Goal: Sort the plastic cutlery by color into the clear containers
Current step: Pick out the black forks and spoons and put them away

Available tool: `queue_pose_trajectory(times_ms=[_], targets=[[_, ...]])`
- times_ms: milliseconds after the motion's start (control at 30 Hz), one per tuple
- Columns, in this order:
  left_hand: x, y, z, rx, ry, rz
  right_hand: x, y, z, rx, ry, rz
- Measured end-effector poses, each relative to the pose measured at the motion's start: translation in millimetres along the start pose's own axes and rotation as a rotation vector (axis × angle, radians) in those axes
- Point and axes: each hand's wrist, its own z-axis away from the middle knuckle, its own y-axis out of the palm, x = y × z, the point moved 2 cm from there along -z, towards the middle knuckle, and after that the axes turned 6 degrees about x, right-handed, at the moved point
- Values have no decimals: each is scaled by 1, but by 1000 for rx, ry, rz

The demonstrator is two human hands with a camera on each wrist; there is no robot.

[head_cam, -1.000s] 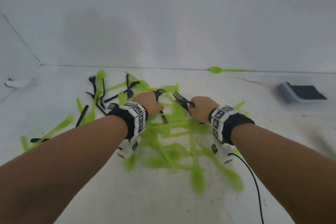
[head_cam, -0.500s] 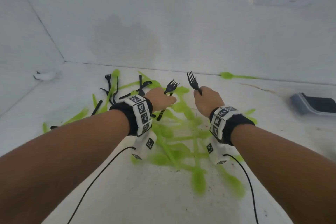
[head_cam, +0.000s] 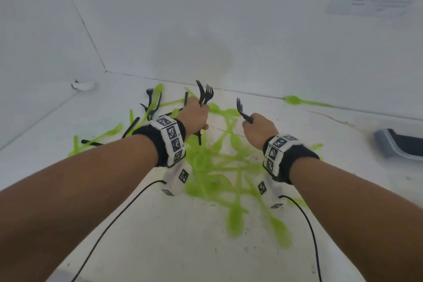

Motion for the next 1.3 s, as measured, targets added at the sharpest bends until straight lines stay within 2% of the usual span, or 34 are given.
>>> queue_pose_trajectory(times_ms=[167, 300, 433, 500, 700, 867, 967, 1067, 1200, 1300], targets=[[15, -33, 22, 259, -113, -161, 22, 17, 0, 11, -101, 34], [38, -74, 41, 209, -181, -244, 51, 41, 0, 37, -224, 48], [71, -119, 51, 110, -181, -309, 87, 68, -4, 87, -316, 176], [86, -143, 53, 50, -151, -411, 107, 80, -10, 104, -326, 266], [126, -221, 60, -43, -23, -641, 142, 117, -38, 171, -219, 576], [148, -271, 54, 44, 53, -809, 154, 125, -42, 148, -140, 621], [160, -276, 46, 136, 114, -872, 161, 125, -36, 99, -93, 561], [168, -267, 38, 215, 234, -960, 170, 125, -31, 56, -39, 534], [167, -248, 30, 287, 366, -1123, 176, 128, -25, 82, 46, 467], [158, -243, 24, 303, 406, -1119, 174, 130, -19, 96, 101, 420]])
